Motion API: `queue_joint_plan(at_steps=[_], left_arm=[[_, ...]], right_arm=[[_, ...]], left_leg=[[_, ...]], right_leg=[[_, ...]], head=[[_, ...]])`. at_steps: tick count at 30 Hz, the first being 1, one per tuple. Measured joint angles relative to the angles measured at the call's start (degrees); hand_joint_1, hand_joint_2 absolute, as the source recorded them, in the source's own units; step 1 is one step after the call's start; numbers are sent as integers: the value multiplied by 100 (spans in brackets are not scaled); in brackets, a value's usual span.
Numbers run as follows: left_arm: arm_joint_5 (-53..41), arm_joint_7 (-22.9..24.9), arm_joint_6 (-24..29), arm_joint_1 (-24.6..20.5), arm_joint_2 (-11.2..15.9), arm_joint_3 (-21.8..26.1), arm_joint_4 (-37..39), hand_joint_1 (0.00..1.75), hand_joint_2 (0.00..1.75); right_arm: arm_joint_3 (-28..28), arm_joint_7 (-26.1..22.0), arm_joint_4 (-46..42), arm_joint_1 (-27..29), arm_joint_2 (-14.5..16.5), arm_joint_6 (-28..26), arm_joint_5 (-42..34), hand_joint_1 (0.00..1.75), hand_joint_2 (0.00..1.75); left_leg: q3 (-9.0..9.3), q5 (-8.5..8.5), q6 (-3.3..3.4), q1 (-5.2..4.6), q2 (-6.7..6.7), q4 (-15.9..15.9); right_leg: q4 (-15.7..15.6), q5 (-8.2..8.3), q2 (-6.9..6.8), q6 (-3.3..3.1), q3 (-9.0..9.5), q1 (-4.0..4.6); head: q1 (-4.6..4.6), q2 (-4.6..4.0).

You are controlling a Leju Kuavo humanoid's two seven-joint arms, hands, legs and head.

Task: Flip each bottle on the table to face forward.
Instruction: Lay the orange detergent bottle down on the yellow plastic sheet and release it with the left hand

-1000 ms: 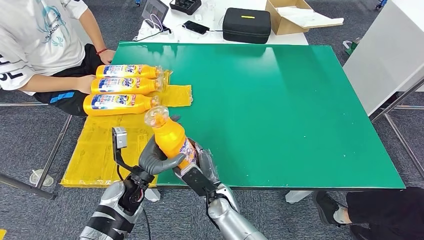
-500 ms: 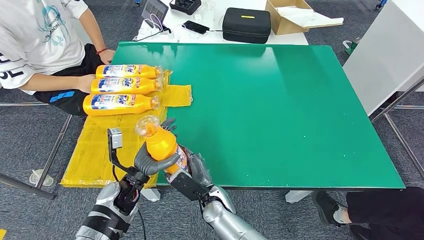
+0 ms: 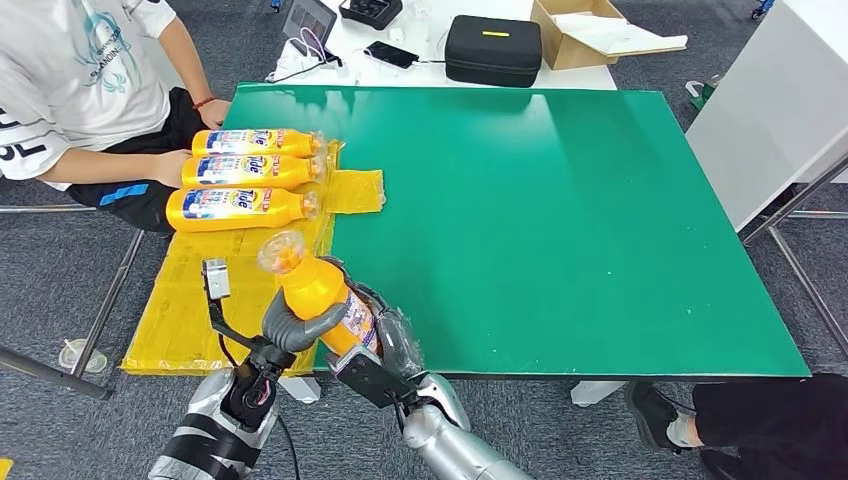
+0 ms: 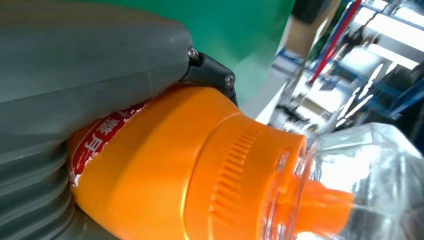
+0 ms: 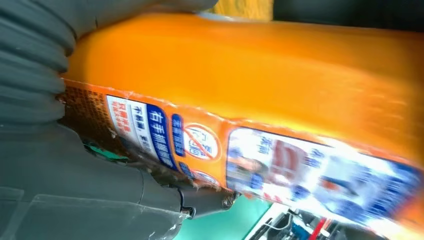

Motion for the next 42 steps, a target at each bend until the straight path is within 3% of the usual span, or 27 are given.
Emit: queue_joint_plan(at_steps=[7,13,19,23,29,34,42], left_arm=[[-223,-111,552,24,-31,0,-225,175,175],[-971,-476,1538,-7,-67,266,-427,175,175],[-2069,-1092,2975,-180,-89,733,-453,175,175],[-2127,-1117,3031,-192,-89,757,-453,175,175],[-3949,-1936,4896,-763,-7,1456,-180,175,175],[-5806,-1929,6146,-1100,151,1525,294,175,175],[-7037,-1790,6298,-1462,398,1267,1189,175,175]], right_arm=[[-351,13,-66,-53,19,389,-205,0,0],[-740,0,-735,65,10,951,-463,0,0],[-878,21,-1682,346,-68,1306,-613,0,0],[-879,25,-1716,358,-72,1316,-615,0,0],[-807,29,-3005,731,-170,1359,-730,0,0],[-773,-196,-3587,874,-195,972,-932,0,0],[-750,-211,-3880,879,-239,852,-1093,0,0]], left_leg=[[0,0,0,0,2,0],[1,1,0,1,8,0],[0,1,0,1,9,0],[0,1,0,1,9,0],[-1,2,-1,1,8,0],[-2,1,-1,0,7,1],[-1,2,-1,1,17,1]], right_leg=[[0,1,1,0,0,0],[0,1,3,0,-2,1],[1,2,3,0,-4,1],[1,2,3,0,-4,1],[1,2,3,0,-2,1],[1,2,2,0,-3,0],[1,2,4,-1,-3,1]], head=[[1,0],[0,1],[0,0],[0,0],[1,1],[2,1],[2,0]])
